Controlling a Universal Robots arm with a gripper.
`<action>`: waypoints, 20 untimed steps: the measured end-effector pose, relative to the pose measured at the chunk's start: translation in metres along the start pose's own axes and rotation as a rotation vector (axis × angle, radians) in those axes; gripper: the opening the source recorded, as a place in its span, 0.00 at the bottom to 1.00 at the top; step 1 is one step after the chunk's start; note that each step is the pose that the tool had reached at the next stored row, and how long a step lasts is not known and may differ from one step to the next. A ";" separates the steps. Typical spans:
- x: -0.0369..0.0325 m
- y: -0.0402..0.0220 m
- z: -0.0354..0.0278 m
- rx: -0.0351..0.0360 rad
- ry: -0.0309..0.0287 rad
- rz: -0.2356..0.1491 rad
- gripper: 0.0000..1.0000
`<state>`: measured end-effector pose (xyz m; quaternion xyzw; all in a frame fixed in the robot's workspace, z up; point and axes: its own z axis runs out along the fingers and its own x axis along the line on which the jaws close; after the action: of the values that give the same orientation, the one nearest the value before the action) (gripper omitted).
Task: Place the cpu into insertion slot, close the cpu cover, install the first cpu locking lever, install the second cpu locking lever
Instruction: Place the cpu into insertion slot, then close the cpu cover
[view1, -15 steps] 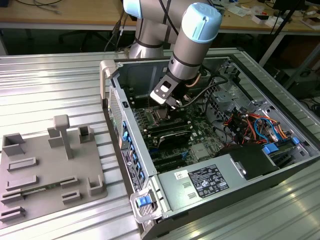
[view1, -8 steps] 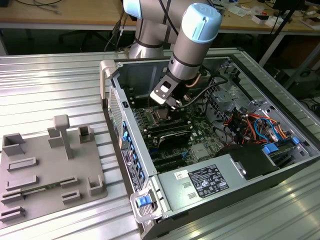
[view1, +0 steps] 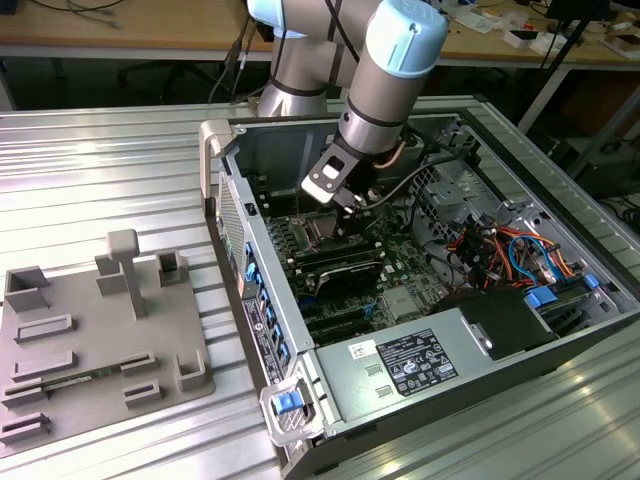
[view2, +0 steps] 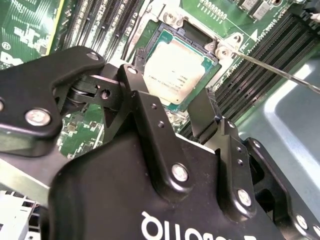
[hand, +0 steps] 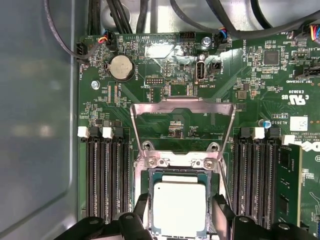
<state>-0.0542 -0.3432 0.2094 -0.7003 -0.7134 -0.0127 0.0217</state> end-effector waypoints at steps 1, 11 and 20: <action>0.0001 0.0000 -0.0011 0.0000 -0.0001 0.000 0.62; 0.0005 -0.0001 -0.0098 0.0002 -0.0057 0.000 0.29; 0.0006 0.0000 -0.0109 0.0001 -0.0068 0.000 0.11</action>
<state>-0.0540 -0.3432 0.2204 -0.7003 -0.7135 -0.0103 0.0193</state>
